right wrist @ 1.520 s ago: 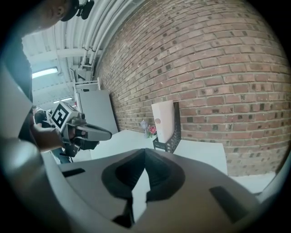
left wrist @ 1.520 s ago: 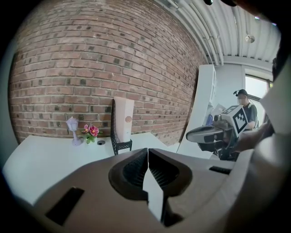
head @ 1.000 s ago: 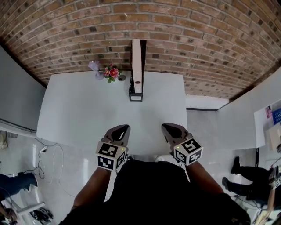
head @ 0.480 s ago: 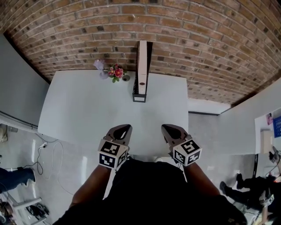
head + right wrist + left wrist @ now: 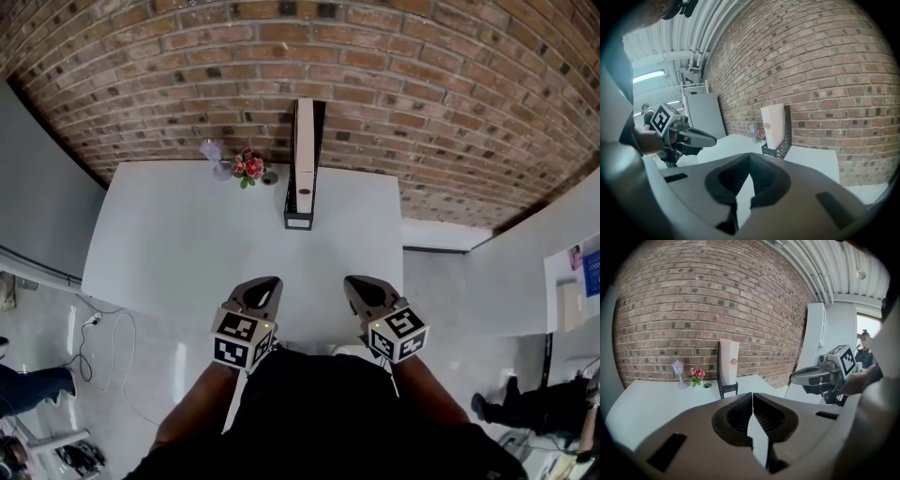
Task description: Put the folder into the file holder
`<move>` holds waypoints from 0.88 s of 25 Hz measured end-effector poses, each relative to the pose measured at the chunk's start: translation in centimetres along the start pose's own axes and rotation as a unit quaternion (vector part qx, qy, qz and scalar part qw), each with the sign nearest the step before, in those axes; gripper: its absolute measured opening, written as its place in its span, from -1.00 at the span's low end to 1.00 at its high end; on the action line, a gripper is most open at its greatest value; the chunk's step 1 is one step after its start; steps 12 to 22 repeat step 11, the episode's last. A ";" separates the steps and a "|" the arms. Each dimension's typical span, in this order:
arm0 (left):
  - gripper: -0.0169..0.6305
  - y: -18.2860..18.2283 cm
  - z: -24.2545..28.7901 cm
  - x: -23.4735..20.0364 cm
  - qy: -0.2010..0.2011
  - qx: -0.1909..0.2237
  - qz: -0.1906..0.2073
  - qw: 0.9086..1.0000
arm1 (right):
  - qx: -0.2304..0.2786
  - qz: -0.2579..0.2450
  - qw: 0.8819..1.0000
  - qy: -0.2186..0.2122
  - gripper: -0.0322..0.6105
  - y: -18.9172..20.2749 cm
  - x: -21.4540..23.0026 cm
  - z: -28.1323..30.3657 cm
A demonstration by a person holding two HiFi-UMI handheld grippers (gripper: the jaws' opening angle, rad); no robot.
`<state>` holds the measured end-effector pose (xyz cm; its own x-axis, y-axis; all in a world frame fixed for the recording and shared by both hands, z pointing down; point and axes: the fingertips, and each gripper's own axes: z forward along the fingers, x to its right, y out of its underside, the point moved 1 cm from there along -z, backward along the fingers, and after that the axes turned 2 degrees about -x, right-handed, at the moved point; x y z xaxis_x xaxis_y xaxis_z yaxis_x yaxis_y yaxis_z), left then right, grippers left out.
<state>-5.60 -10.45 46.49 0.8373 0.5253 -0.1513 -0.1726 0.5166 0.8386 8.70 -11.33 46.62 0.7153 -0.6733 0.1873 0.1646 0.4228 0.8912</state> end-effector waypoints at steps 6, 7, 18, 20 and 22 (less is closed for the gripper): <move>-0.93 0.0 0.3 -0.3 0.004 -0.002 0.003 1.000 | -0.002 0.003 1.000 0.005 -0.89 0.1 0.1 0.3; -0.93 -0.1 0.3 -0.5 0.002 -0.002 0.003 1.000 | -0.003 0.002 1.000 0.007 -0.89 0.0 0.2 0.4; -0.93 -0.6 0.4 -1.7 -0.004 0.001 0.006 1.000 | -0.001 -0.001 1.000 0.010 -0.89 -0.4 0.4 1.0; -0.93 -0.6 0.4 -1.7 -0.004 0.001 0.006 1.000 | -0.001 -0.001 1.000 0.010 -0.89 -0.4 0.4 1.0; -0.93 -0.6 0.4 -1.7 -0.004 0.001 0.006 1.000 | -0.001 -0.001 1.000 0.010 -0.89 -0.4 0.4 1.0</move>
